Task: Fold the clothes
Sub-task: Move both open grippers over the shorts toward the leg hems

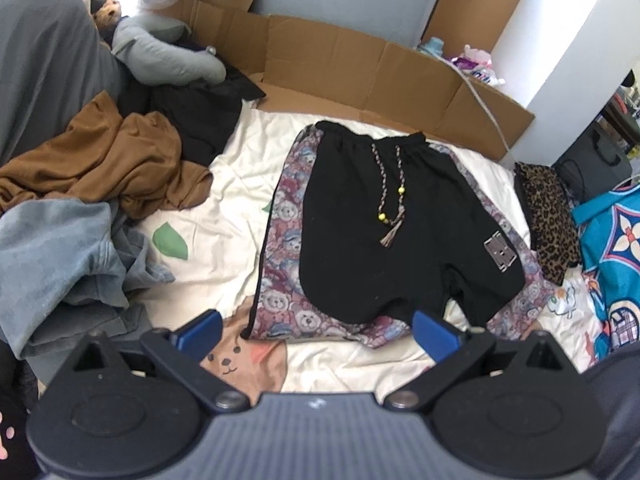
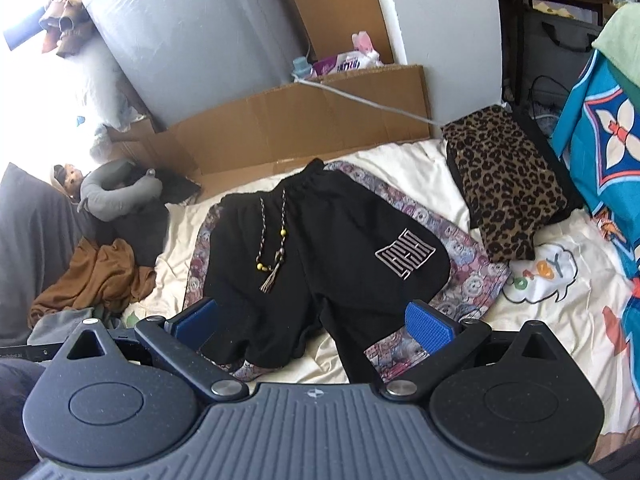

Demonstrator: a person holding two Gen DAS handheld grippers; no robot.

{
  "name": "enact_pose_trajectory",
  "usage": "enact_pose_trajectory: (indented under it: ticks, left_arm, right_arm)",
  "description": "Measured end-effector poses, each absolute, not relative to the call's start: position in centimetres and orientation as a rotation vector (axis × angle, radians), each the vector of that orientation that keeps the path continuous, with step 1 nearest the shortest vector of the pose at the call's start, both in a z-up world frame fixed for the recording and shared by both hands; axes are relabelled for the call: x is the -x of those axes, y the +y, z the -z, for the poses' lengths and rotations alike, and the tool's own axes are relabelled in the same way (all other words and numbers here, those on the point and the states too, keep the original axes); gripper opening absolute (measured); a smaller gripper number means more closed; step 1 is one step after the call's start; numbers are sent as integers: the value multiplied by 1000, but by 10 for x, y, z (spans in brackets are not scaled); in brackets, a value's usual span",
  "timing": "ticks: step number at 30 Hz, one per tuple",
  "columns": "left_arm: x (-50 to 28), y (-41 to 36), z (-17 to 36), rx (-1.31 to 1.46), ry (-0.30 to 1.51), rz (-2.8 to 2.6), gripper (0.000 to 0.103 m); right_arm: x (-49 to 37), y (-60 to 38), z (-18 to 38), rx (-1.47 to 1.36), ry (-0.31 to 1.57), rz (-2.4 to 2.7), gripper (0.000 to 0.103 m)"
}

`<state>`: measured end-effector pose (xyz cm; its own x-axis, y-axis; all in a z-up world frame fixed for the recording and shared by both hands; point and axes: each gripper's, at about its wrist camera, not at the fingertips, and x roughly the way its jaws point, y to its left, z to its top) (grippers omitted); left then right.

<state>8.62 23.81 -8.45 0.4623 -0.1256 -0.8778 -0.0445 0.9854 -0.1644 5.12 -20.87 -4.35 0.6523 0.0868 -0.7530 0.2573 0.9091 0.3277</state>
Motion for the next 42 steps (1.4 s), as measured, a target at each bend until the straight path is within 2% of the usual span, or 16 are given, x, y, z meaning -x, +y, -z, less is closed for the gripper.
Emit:
enact_pose_trajectory:
  ticks: [7, 14, 27, 30, 33, 38, 42]
  left_arm:
    - [-95, 244, 108, 201, 1107, 32, 99]
    - [-100, 240, 141, 189, 1160, 72, 96]
    - [-114, 230, 211, 163, 1230, 59, 96]
    - [-118, 230, 223, 167, 1235, 46, 93]
    - [-122, 230, 234, 178, 1224, 57, 88]
    - [-129, 229, 253, 146, 1192, 60, 67]
    - [-131, 238, 273, 157, 1192, 37, 60]
  right_arm:
    - [-54, -201, 85, -437, 850, 145, 102]
    - [-66, -194, 132, -496, 835, 148, 96]
    - [-84, -179, 197, -502, 866, 109, 96]
    - [-91, -176, 213, -511, 857, 87, 96]
    - [-101, -170, 229, -515, 864, 55, 89]
    - [-116, -158, 256, -492, 935, -19, 66]
    - [-125, -146, 275, -428, 983, -70, 63]
